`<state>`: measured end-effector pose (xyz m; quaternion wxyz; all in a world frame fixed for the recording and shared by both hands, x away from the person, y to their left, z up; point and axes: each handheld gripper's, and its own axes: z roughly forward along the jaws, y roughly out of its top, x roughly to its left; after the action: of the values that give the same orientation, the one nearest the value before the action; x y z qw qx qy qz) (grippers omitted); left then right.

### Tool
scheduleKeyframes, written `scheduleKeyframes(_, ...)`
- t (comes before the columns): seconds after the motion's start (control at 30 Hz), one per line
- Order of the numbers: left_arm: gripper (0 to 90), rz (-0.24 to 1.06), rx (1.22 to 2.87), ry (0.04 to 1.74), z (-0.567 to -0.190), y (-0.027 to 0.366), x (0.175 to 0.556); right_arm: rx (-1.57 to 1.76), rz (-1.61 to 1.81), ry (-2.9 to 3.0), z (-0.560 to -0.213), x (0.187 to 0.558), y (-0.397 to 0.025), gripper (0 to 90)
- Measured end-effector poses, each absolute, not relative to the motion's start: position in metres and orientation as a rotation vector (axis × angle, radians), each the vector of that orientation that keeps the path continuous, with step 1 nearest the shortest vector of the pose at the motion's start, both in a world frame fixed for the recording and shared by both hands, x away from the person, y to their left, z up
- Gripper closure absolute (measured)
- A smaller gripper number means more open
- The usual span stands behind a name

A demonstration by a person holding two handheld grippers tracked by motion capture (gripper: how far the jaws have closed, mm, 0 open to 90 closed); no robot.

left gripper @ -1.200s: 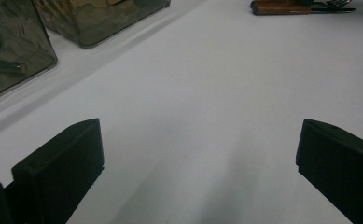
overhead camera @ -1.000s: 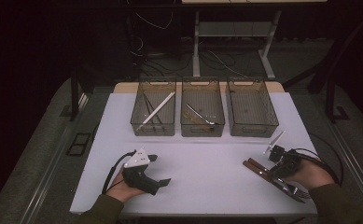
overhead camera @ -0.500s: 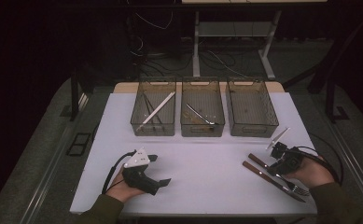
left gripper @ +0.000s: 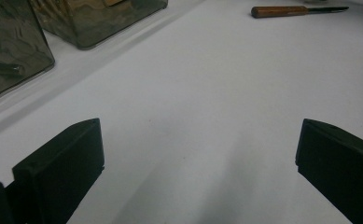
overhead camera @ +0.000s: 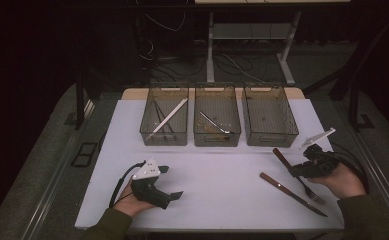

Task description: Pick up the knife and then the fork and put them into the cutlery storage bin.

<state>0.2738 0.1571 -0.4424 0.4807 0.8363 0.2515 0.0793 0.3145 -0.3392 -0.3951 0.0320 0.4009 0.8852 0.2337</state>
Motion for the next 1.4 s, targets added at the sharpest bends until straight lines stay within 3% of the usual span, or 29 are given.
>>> scheduleKeyframes(0.67,0.0,0.183,2.032,0.624,-0.444,0.161,0.275,1.365,1.093,2.435,-0.375,0.318,-0.365,77.4)
scheduleKeyframes(1.4,0.0,0.183,2.035,0.619,-0.443,0.16,0.274,1.373,1.277,2.196,-0.358,0.335,-0.364,77.3)
